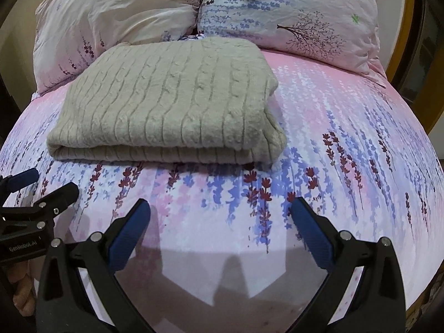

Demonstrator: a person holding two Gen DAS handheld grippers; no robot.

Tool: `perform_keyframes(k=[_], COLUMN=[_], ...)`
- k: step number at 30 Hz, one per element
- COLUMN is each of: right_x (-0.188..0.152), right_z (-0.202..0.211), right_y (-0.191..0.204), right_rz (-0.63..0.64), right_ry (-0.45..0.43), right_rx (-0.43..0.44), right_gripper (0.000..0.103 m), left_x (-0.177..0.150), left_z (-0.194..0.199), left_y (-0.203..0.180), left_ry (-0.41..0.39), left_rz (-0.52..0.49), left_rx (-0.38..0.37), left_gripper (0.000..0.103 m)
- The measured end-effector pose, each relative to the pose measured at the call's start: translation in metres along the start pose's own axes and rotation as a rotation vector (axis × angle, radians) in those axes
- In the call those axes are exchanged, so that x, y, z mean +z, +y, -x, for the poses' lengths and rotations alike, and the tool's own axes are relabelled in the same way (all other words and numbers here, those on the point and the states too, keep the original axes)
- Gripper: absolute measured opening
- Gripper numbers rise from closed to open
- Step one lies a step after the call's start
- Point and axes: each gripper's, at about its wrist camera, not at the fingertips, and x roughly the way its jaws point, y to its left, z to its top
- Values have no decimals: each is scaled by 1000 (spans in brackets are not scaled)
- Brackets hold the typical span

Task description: Fold small clothes

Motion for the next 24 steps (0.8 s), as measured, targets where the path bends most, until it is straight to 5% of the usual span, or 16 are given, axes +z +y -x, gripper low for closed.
perform_keyframes(k=[24], right_x=[-1], right_z=[0], right_y=[-1], right_rz=[-6], right_ry=[-9], right_rx=[-4], right_gripper=[101], left_x=[2], left_z=[-2], left_y=[1], left_ry=[7], left_rz=[-9], left_rx=[-2], left_gripper=[102])
